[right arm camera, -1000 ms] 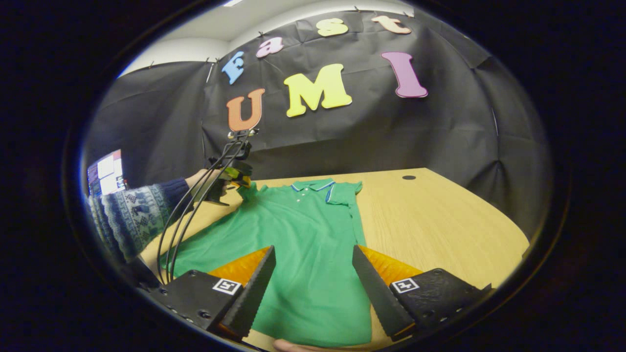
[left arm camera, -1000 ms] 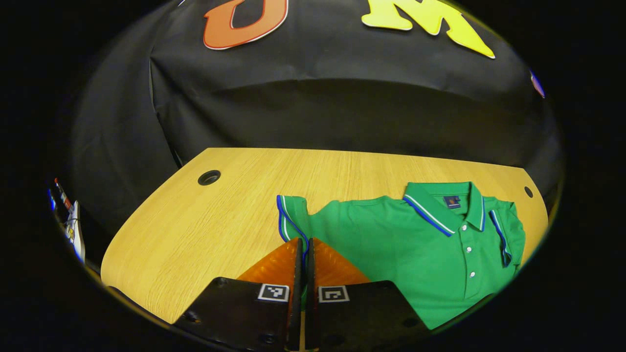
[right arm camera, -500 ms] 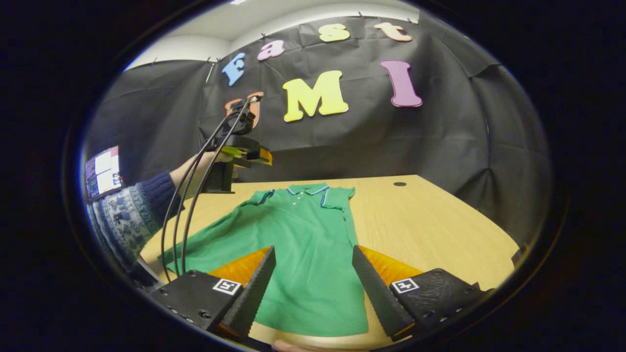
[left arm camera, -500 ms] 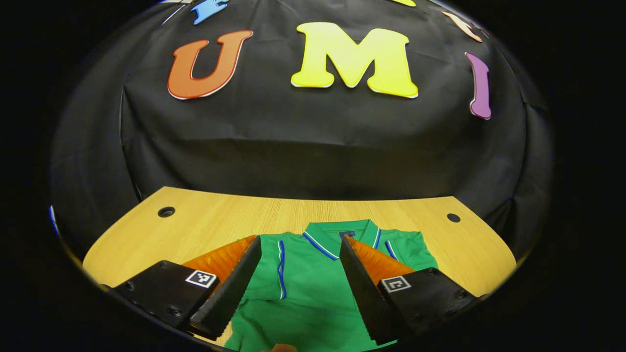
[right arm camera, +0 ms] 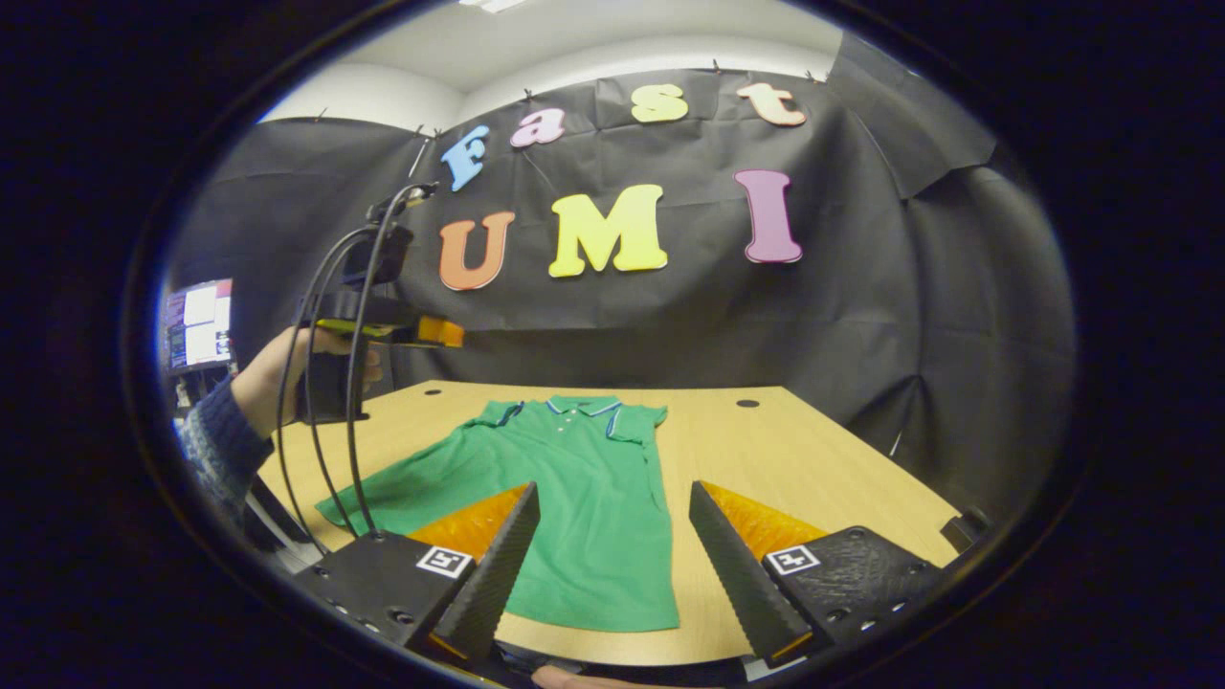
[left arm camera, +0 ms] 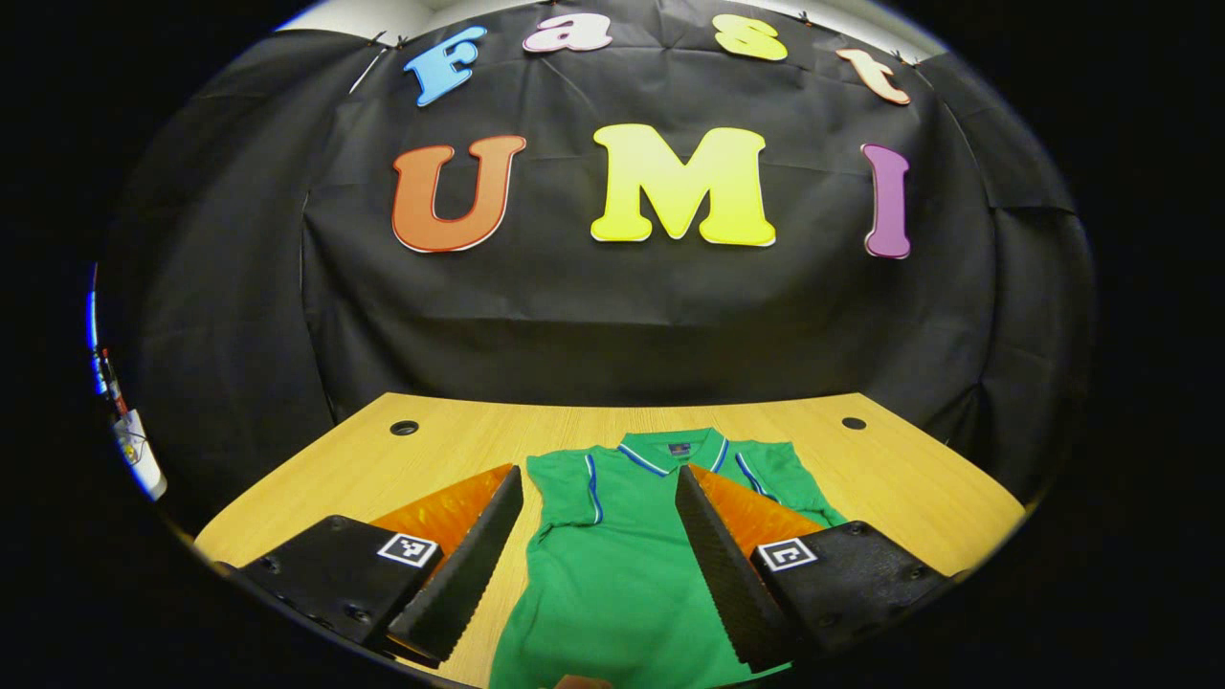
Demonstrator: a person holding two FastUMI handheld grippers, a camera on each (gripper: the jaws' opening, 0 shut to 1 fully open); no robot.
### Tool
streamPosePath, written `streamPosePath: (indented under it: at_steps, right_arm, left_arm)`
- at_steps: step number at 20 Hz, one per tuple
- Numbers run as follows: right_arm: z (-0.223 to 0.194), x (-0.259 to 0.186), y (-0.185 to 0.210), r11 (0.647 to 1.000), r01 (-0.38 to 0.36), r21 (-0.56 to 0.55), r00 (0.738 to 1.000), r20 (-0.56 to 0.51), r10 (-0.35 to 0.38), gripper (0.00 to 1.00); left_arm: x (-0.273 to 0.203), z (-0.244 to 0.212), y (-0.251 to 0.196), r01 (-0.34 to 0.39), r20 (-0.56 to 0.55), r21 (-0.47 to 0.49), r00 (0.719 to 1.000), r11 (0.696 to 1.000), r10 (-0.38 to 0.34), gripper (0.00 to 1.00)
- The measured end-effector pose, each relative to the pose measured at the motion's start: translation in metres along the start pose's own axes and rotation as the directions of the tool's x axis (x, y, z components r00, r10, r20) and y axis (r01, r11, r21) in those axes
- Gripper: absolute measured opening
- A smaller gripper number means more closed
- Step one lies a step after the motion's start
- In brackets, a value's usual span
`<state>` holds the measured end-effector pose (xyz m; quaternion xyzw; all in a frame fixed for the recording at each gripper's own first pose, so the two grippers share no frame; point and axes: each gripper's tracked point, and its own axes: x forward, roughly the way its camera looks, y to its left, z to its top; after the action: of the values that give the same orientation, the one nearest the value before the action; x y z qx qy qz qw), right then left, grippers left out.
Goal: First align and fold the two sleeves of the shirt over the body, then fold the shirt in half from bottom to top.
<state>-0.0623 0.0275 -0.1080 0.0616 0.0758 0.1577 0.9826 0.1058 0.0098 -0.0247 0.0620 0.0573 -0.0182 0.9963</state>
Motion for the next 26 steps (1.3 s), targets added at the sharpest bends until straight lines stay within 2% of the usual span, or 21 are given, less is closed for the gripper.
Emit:
streamPosePath:
  at_steps: [1,4,6,7,9,12,13,17,18,20,21,22,23,24,25,26]
  right_arm:
    - [-0.002,-0.005,-0.001,1.000,0.010,-0.002,1.000,0.007,-0.010,0.92]
    - [-0.027,-0.010,0.002,1.000,-0.005,-0.003,0.999,-0.041,0.004,0.95]
    - [-0.051,-0.006,0.000,1.000,-0.010,0.007,0.993,-0.119,0.011,0.95]
    - [-0.060,-0.005,-0.001,1.000,-0.011,0.012,0.989,-0.151,0.013,0.92]
    - [-0.077,-0.001,-0.003,1.000,-0.009,0.012,0.980,-0.198,0.011,0.95]
    - [-0.096,0.004,-0.008,1.000,0.012,-0.005,0.973,-0.232,-0.013,0.96]
    - [-0.102,0.006,-0.010,1.000,0.021,-0.005,0.970,-0.244,-0.022,1.00]
    - [-0.105,0.022,-0.016,0.998,0.052,0.037,0.966,-0.257,-0.041,0.92]
    - [-0.106,0.027,-0.018,0.997,0.062,0.046,0.963,-0.264,-0.047,0.96]
    - [-0.122,0.033,-0.016,0.997,0.061,0.045,0.947,-0.318,-0.044,0.96]
    - [-0.118,0.036,-0.017,0.998,0.064,0.011,0.954,-0.295,-0.058,0.96]
    - [-0.112,0.031,-0.013,0.998,0.058,-0.022,0.955,-0.289,-0.062,0.97]
    - [-0.117,0.038,-0.006,0.999,0.018,-0.047,0.959,-0.280,-0.031,0.96]
    - [-0.117,0.041,0.000,0.999,-0.003,-0.039,0.961,-0.276,-0.007,0.76]
    - [-0.121,0.043,0.009,1.000,-0.024,-0.003,0.959,-0.282,0.022,0.55]
    - [-0.119,0.045,0.009,0.999,-0.021,0.038,0.963,-0.268,0.031,0.34]
  left_arm:
    - [-0.017,-0.015,0.004,0.002,-0.012,0.016,1.000,1.000,-0.002,1.00]
    - [-0.060,-0.060,0.027,-0.040,-0.043,0.059,0.998,0.997,0.043,1.00]
    - [-0.083,-0.102,0.036,-0.054,-0.105,0.032,0.993,0.998,0.057,1.00]
    - [-0.094,-0.126,0.039,-0.056,-0.157,0.017,0.986,0.998,0.058,1.00]
    - [-0.112,-0.158,0.043,-0.066,-0.218,-0.018,0.974,0.998,0.061,1.00]
    - [-0.122,-0.178,0.035,-0.035,-0.243,-0.022,0.970,0.999,0.029,1.00]
    - [-0.124,-0.185,0.034,-0.029,-0.250,-0.007,0.968,1.000,0.026,1.00]
    - [-0.123,-0.204,0.022,0.000,-0.281,-0.003,0.960,1.000,0.000,1.00]
    - [-0.122,-0.211,0.019,0.002,-0.305,-0.015,0.952,1.000,-0.007,1.00]
    - [-0.120,-0.206,0.016,0.001,-0.292,-0.030,0.956,1.000,-0.009,1.00]
    - [-0.120,-0.208,0.015,-0.006,-0.294,-0.023,0.956,1.000,-0.001,0.97]
    - [-0.119,-0.207,0.010,0.011,-0.277,-0.021,0.961,1.000,-0.017,0.90]
    - [-0.115,-0.207,0.003,0.028,-0.274,-0.004,0.961,1.000,-0.028,0.78]
    - [-0.111,-0.207,0.001,0.029,-0.270,0.012,0.963,1.000,-0.025,0.61]
    - [-0.109,-0.206,-0.002,0.038,-0.272,0.033,0.962,0.999,-0.027,0.48]
    - [-0.108,-0.206,-0.004,0.041,-0.276,0.043,0.961,0.998,-0.028,0.41]
